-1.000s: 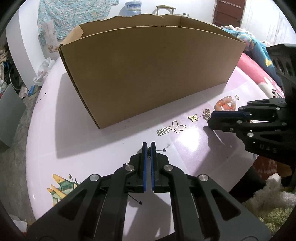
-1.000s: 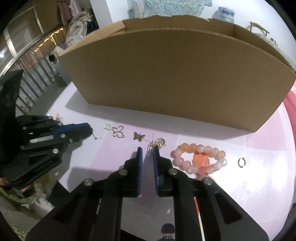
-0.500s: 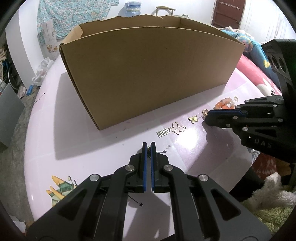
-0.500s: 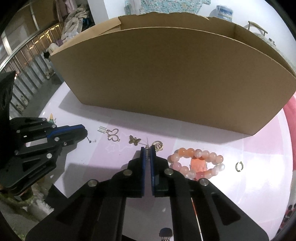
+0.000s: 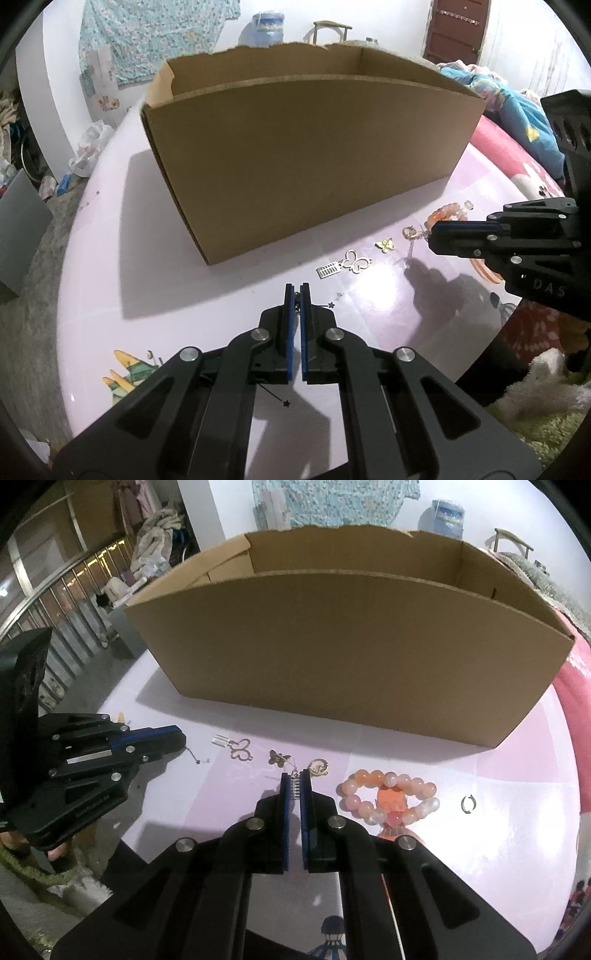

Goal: Organize jewelry
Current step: 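Lift both held charms and carry them over the cardboard box, then open both tools to drop the charms into the box beside the smartwatch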

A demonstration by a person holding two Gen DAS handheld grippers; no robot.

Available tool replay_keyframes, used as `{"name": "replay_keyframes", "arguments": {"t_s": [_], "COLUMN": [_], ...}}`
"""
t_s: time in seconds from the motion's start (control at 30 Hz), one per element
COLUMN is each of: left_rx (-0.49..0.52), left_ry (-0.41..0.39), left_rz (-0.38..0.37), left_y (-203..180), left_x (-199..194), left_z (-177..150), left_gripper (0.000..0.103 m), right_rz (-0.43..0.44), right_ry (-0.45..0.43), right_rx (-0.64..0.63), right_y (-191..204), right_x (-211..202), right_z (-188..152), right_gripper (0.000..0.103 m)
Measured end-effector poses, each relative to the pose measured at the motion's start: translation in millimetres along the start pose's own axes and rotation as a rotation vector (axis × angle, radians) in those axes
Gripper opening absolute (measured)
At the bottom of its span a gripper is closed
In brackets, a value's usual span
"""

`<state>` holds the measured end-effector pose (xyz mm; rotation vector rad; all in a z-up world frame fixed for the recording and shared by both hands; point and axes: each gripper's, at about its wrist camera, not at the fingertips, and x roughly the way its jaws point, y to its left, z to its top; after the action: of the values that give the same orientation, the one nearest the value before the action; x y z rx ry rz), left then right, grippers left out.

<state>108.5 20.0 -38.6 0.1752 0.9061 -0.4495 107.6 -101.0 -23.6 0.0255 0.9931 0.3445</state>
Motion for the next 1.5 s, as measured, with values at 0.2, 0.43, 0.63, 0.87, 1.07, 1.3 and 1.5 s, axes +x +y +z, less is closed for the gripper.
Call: {"name": "replay_keyframes", "arguments": {"t_s": [0.2, 0.43, 0.63, 0.87, 1.07, 1.3, 1.5], "left_rx": [-0.012, -0.008, 0.035, 0.028, -0.086, -0.155, -0.198], "left_ry": [-0.049, -0.147, -0.272, -0.284, -0.103, 0.076, 0.126], "left_rz": [-0.007, -0.039, -0.074, -0.147, -0.257, -0.276, -0.267], "left_y": [-1.0, -6.5, -14.0, -9.1, 3.0, 7.5, 11.8], "left_x": [-24.2, -64.4, -98.9, -82.6, -14.2, 59.6, 76.5], "left_z": [0.8, 16.4, 56.4, 123.9, 167.3, 191.4, 194.6], "left_gripper": [0.002, 0.002, 0.002, 0.002, 0.002, 0.002, 0.005], "right_rz": [0.035, 0.105, 0.149, 0.195, 0.225, 0.182, 0.158], "right_ry": [-0.05, -0.142, -0.268, -0.317, -0.107, 0.071, 0.095], "right_rx": [0.012, 0.024, -0.018, -0.063, -0.01, 0.004, 0.033], "right_y": [-1.8, -2.1, -7.5, -28.5, -61.2, -79.7, -93.2], "right_x": [-19.8, -53.5, -92.2, -101.4, -41.9, 18.9, 33.9], "right_z": [-2.5, 12.2, 47.4, 108.9, 155.5, 174.6, 178.2], "right_gripper": [0.005, 0.005, 0.005, 0.005, 0.005, 0.005, 0.008]}}
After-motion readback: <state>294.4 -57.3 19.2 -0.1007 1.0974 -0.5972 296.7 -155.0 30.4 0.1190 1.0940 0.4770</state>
